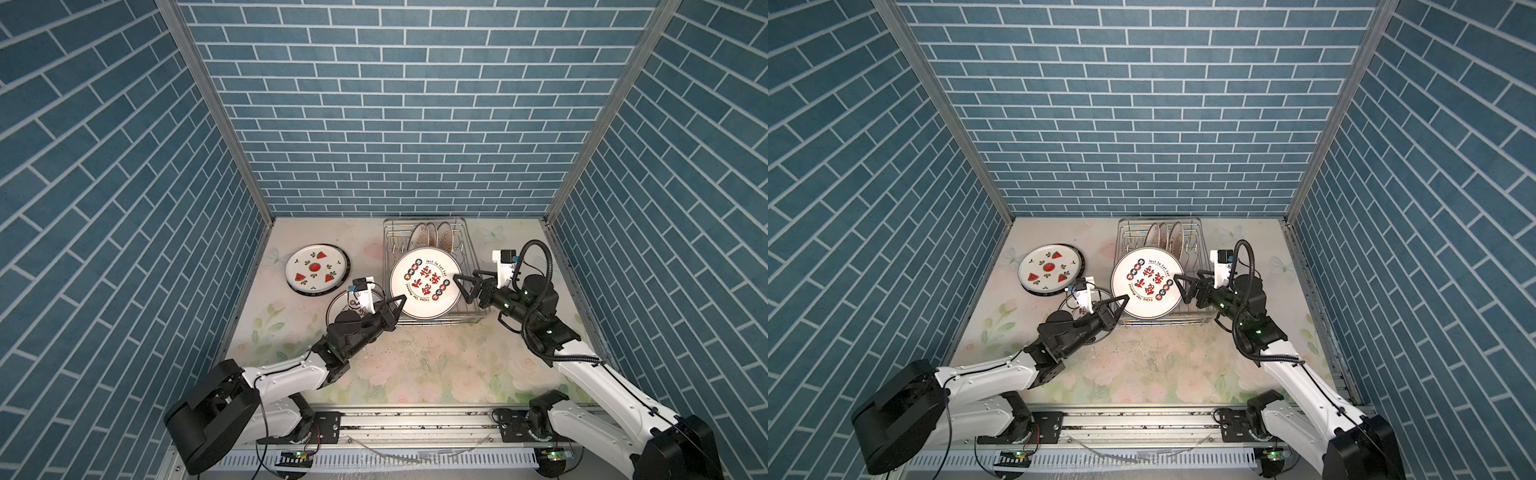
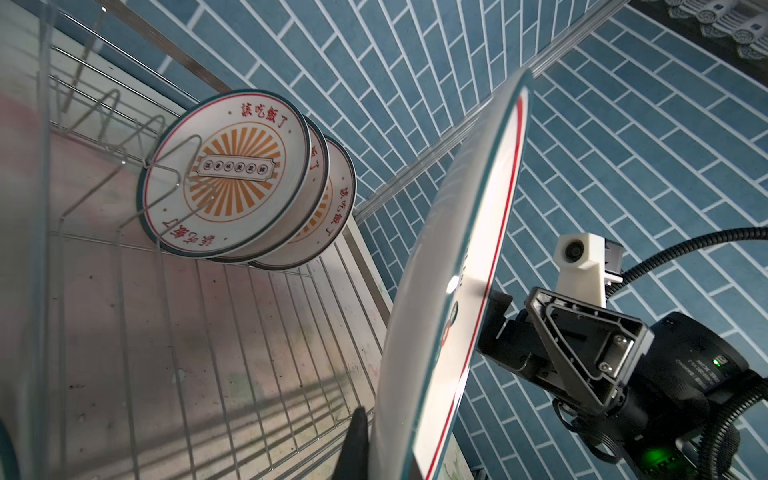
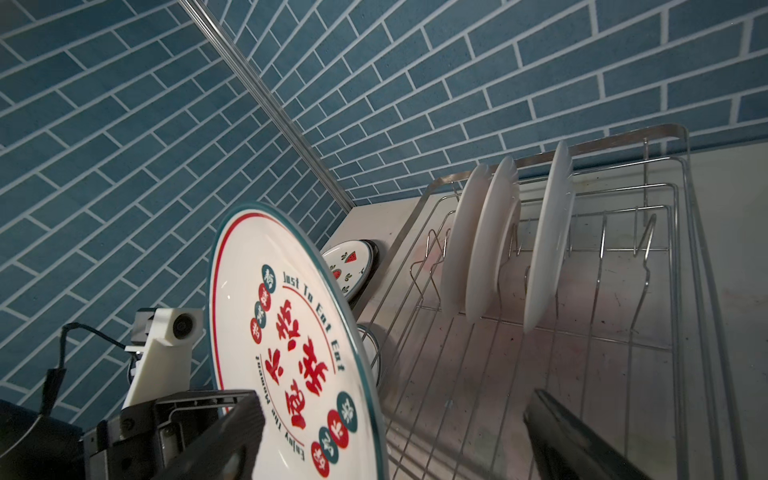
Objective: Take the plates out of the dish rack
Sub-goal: 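Carry the plate toward the table plate with the left gripper while the right releases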
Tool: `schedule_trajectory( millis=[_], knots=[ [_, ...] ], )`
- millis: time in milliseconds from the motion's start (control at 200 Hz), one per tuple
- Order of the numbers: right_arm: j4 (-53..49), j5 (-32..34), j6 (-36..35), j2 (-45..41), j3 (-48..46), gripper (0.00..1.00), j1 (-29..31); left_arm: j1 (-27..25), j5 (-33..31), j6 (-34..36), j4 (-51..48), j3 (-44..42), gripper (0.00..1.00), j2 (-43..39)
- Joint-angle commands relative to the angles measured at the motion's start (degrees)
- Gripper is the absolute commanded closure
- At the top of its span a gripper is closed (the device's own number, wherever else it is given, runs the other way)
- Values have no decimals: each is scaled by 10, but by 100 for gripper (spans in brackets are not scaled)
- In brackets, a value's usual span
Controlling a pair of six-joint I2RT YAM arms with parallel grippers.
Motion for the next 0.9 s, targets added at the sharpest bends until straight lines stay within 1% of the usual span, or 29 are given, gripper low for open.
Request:
schedule_trajectory(
  millis=[0, 55, 70, 110, 180, 220, 270, 345, 390, 480, 580, 680, 760, 895],
  knots=[
    [46, -22, 28, 0, 2, 1, 2, 7, -33, 3, 6, -13, 100, -48],
    [42, -21, 32, 7, 4, 7, 2, 9, -50, 3, -16, -24, 100, -75],
    [39, -16, 34, 10, 6, 7, 3, 10, -56, 3, -29, -26, 100, -83],
    [20, -9, 40, 20, 15, 1, 6, 10, -82, 3, -63, -31, 100, -107],
    [0, -23, 36, 48, 34, 1, 20, 14, -117, -2, -118, -39, 100, -149],
    [-3, -18, 30, 63, 42, 1, 35, 19, -126, -8, -137, -48, 100, -175],
    [2, 3, 17, 77, 46, 1, 55, 26, -139, -31, -166, -59, 100, -208],
    [-2, 56, 9, 93, 55, 1, 80, 41, -149, -48, -225, -67, 100, -260],
    [-4, 85, 6, 101, 60, 5, 92, 53, -146, -56, -254, -71, 100, -287],
    [-16, 124, -9, 110, 72, 7, 112, 67, -147, -65, -288, -83, 100, -341],
    [-38, 144, -19, 120, 91, 2, 132, 81, -162, -71, -344, -84, 100, -382],
    [-52, 141, -28, 139, 111, 2, 147, 93, -173, -82, -376, -92, 100, -413],
    [-41, 124, -36, 155, 119, 2, 158, 98, -183, -91, -406, -92, 100, -432],
    [-26, 105, -36, 177, 134, 2, 173, 98, -223, -103, -519, -59, 100, -452]
  ],
)
